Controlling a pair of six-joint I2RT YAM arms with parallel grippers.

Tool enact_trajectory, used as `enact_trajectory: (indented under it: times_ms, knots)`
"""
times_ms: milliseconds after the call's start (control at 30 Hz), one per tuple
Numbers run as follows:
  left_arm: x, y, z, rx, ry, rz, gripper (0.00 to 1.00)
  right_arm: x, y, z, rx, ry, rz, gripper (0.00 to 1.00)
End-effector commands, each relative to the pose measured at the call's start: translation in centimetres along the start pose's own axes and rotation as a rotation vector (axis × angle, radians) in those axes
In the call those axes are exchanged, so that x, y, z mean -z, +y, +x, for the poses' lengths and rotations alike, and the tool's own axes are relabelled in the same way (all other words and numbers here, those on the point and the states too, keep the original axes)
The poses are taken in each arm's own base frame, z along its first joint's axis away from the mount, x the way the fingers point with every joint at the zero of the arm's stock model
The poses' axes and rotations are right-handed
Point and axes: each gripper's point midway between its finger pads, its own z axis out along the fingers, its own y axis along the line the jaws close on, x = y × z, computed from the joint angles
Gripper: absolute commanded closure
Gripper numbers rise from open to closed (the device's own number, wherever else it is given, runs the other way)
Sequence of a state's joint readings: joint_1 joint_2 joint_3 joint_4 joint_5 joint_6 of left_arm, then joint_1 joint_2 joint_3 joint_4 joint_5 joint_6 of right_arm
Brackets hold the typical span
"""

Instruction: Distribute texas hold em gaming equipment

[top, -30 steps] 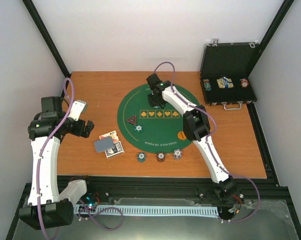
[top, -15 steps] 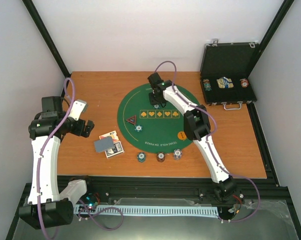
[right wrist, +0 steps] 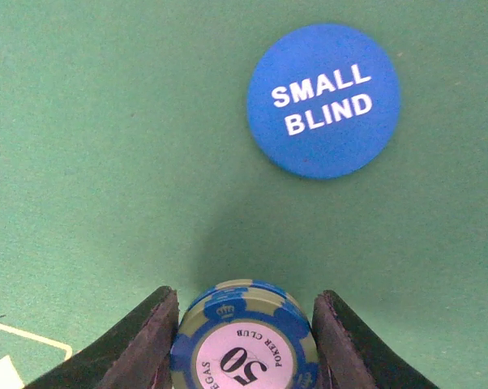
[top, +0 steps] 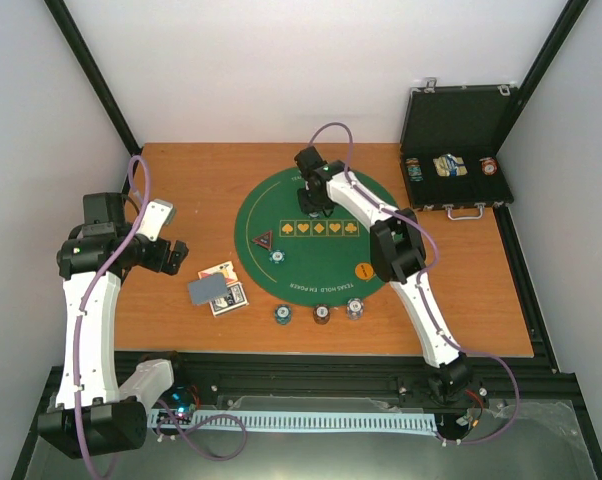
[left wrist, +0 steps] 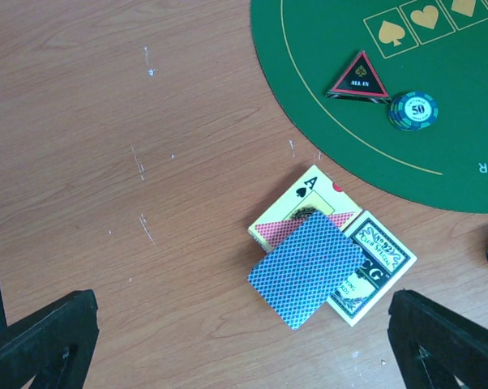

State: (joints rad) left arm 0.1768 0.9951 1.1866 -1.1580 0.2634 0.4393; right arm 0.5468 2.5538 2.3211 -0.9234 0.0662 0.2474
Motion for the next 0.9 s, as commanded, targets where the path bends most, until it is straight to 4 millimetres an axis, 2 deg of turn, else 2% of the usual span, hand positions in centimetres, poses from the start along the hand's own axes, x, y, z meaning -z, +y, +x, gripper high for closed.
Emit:
enact_trajectory:
  times_ms: [0, 167, 267, 467, 733, 867]
  knots:
    - [0.7, 0.3, -0.5, -0.022, -0.026, -0.023, 0.0, 1.3, 0.9, 0.1, 0.023, -0.006, -0.012, 0.74]
    - [0.8, 0.4, -0.4, -0.028, -0.025, -0.032, 0.0, 1.0, 1.1, 1.2, 0.042, 0.009, 0.01, 0.73]
    - [0.8, 0.5, -0.4, -0.026, -0.027, -0.036, 0.0, 0.9, 1.1, 1.6, 0.042, 0.013, 0.016, 0.67]
    - [1.0, 0.4, -0.4, -0.028, -0.031, -0.038, 0.0, 0.5, 0.9, 1.7, 0.043, 0.015, 0.023, 0.62]
    - [0.8, 0.3, -0.2, -0.027, -0.029, -0.036, 0.0, 1.6, 0.7, -0.3, 0.077, -0.035, 0.051, 0.51]
    - [0.8, 0.4, -0.2, -0.024, -0.03, -0.036, 0.0, 1.9, 0.9, -0.9, 0.084, -0.042, 0.041, 0.38]
